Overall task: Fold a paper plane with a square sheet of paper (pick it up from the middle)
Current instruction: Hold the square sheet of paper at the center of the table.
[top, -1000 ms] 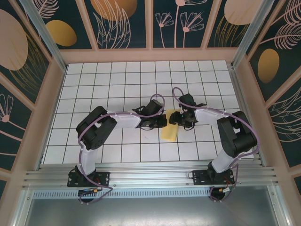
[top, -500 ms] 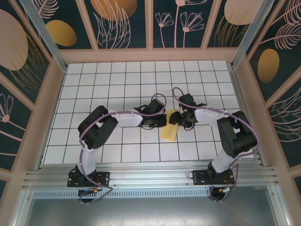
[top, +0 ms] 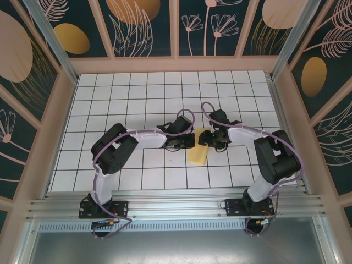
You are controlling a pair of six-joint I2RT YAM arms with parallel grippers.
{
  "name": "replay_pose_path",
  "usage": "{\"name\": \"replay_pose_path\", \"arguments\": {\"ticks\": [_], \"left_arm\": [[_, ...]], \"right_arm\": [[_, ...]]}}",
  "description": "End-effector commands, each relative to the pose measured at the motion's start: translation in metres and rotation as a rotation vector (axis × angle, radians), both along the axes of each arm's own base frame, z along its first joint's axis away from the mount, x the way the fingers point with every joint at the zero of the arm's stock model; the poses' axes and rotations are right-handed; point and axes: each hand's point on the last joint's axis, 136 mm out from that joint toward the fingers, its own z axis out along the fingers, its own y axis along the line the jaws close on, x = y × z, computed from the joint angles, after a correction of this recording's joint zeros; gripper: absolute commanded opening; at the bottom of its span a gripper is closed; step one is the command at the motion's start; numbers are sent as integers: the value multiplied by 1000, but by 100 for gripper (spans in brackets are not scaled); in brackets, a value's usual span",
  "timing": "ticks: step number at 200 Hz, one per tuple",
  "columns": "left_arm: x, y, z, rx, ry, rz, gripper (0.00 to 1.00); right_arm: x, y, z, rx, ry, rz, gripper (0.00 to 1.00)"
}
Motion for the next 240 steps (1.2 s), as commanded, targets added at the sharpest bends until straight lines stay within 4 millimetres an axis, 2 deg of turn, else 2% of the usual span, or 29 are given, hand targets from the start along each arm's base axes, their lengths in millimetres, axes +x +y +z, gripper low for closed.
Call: {"name": "replay_pose_path", "arguments": {"ticks": [1,35,60,74,95,106,135,166,240], "left_arm": [[-12,10,-16,48,42,-13,0],[-14,12,-17,49,46,-5,0],[-12,7,-8,19,26,-11,0],[-5,4,9,5,-12,-7,0],[9,2,46,-36,-97,29,6],[16,5,66,-50,-143,62,12],[29,19,91,-68,-195,143,16],[30,22,89,-64,-189,162,13],[18,3,64,-97,-102,70,5]], "right_arm": [[-5,-8,-26,-46,33,10,57],[-5,-8,-28,-51,37,12,57],[-5,-8,-28,-55,37,20,56],[-7,-10,-30,-63,42,25,56],[-12,-12,-34,-74,50,40,56],[-12,-14,-35,-82,51,44,56],[-13,-13,-34,-80,50,57,56],[-13,-15,-34,-89,50,51,57],[-13,-19,-39,-110,63,33,57]]}}
